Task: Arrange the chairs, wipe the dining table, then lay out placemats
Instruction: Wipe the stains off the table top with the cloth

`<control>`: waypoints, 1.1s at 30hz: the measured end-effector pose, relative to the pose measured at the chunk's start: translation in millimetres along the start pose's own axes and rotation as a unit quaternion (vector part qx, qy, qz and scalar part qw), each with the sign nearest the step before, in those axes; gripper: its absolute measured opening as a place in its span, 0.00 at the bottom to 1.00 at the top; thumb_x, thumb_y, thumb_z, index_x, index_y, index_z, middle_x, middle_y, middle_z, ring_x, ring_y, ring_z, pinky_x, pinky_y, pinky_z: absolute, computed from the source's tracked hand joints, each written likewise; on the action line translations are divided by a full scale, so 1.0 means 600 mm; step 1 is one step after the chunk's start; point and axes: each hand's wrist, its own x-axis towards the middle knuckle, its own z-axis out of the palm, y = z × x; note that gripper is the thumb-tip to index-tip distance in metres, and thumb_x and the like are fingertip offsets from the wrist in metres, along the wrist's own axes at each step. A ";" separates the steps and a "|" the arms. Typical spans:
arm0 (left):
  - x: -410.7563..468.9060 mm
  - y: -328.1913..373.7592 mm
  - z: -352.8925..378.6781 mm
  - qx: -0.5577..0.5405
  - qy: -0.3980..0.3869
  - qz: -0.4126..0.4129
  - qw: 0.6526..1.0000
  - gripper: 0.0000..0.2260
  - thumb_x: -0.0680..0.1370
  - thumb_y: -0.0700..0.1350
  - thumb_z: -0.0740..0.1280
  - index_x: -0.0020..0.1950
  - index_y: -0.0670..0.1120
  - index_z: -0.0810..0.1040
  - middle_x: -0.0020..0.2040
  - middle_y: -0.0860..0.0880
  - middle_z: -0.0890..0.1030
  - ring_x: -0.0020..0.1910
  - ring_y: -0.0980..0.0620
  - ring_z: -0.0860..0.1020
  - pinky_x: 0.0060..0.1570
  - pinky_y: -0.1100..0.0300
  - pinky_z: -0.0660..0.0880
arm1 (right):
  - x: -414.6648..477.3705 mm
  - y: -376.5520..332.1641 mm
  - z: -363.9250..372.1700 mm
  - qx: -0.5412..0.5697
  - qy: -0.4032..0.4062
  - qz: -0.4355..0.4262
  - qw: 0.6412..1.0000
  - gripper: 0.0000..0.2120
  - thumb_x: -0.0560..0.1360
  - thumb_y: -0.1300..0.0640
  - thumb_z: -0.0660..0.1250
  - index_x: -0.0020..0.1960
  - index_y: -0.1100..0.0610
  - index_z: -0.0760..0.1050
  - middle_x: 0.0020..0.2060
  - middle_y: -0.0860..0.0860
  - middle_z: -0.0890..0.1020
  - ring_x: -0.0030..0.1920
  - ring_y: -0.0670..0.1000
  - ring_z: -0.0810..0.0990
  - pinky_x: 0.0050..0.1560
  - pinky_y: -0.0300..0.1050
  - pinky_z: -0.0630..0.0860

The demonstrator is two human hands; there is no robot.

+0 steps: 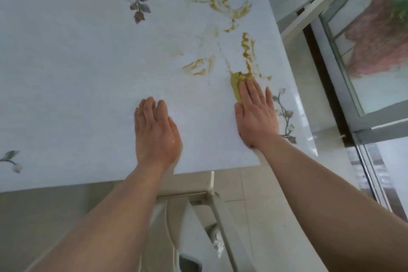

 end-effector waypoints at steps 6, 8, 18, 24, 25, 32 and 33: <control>-0.001 0.006 -0.005 0.004 0.002 -0.006 1.000 0.15 0.77 0.40 0.55 0.63 0.39 0.66 0.67 0.37 0.64 0.68 0.35 0.61 0.70 0.42 0.58 | -0.012 -0.082 0.006 0.009 -0.021 -0.050 0.998 0.29 0.80 0.46 0.40 0.78 0.55 0.38 0.77 0.52 0.39 0.76 0.51 0.34 0.75 0.52 0.34; -0.002 0.008 -0.007 -0.004 0.008 -0.015 1.000 0.15 0.78 0.40 0.56 0.64 0.40 0.66 0.67 0.38 0.64 0.69 0.36 0.61 0.70 0.43 0.58 | -0.031 -0.114 0.012 0.018 -0.037 -0.115 0.992 0.29 0.80 0.46 0.40 0.77 0.55 0.37 0.77 0.51 0.39 0.76 0.51 0.33 0.75 0.52 0.33; -0.003 0.007 -0.009 -0.024 0.025 -0.008 0.999 0.13 0.77 0.39 0.57 0.61 0.40 0.67 0.65 0.40 0.65 0.66 0.38 0.64 0.67 0.45 0.63 | -0.015 0.042 -0.006 -0.001 -0.017 -0.129 0.992 0.28 0.80 0.48 0.43 0.78 0.51 0.43 0.78 0.48 0.45 0.77 0.46 0.41 0.75 0.52 0.36; -0.001 0.005 -0.006 -0.019 0.027 -0.010 0.999 0.13 0.77 0.39 0.58 0.62 0.40 0.67 0.65 0.40 0.64 0.66 0.38 0.63 0.67 0.45 0.62 | -0.004 0.012 -0.002 -0.027 -0.013 -0.021 0.999 0.29 0.80 0.46 0.41 0.78 0.54 0.39 0.77 0.51 0.40 0.76 0.50 0.36 0.75 0.55 0.36; -0.001 0.006 -0.006 -0.018 0.025 -0.009 0.999 0.13 0.77 0.39 0.58 0.62 0.40 0.67 0.65 0.40 0.64 0.66 0.38 0.63 0.67 0.45 0.61 | -0.019 -0.005 -0.001 -0.028 -0.013 -0.034 0.999 0.29 0.80 0.46 0.40 0.78 0.54 0.37 0.77 0.51 0.39 0.76 0.50 0.34 0.75 0.56 0.36; -0.001 0.006 -0.006 0.000 0.008 -0.007 1.000 0.15 0.77 0.38 0.57 0.63 0.37 0.67 0.65 0.36 0.65 0.66 0.34 0.62 0.68 0.42 0.60 | -0.100 -0.012 0.004 0.007 -0.043 -0.169 0.985 0.28 0.81 0.48 0.46 0.78 0.51 0.43 0.78 0.48 0.45 0.77 0.48 0.38 0.75 0.56 0.38; -0.001 0.008 -0.007 0.008 0.000 -0.011 1.000 0.15 0.77 0.38 0.58 0.63 0.36 0.67 0.66 0.35 0.65 0.67 0.33 0.63 0.68 0.41 0.61 | -0.107 -0.002 0.003 0.011 -0.048 -0.174 0.983 0.27 0.81 0.48 0.47 0.78 0.50 0.44 0.78 0.48 0.46 0.77 0.47 0.40 0.75 0.56 0.39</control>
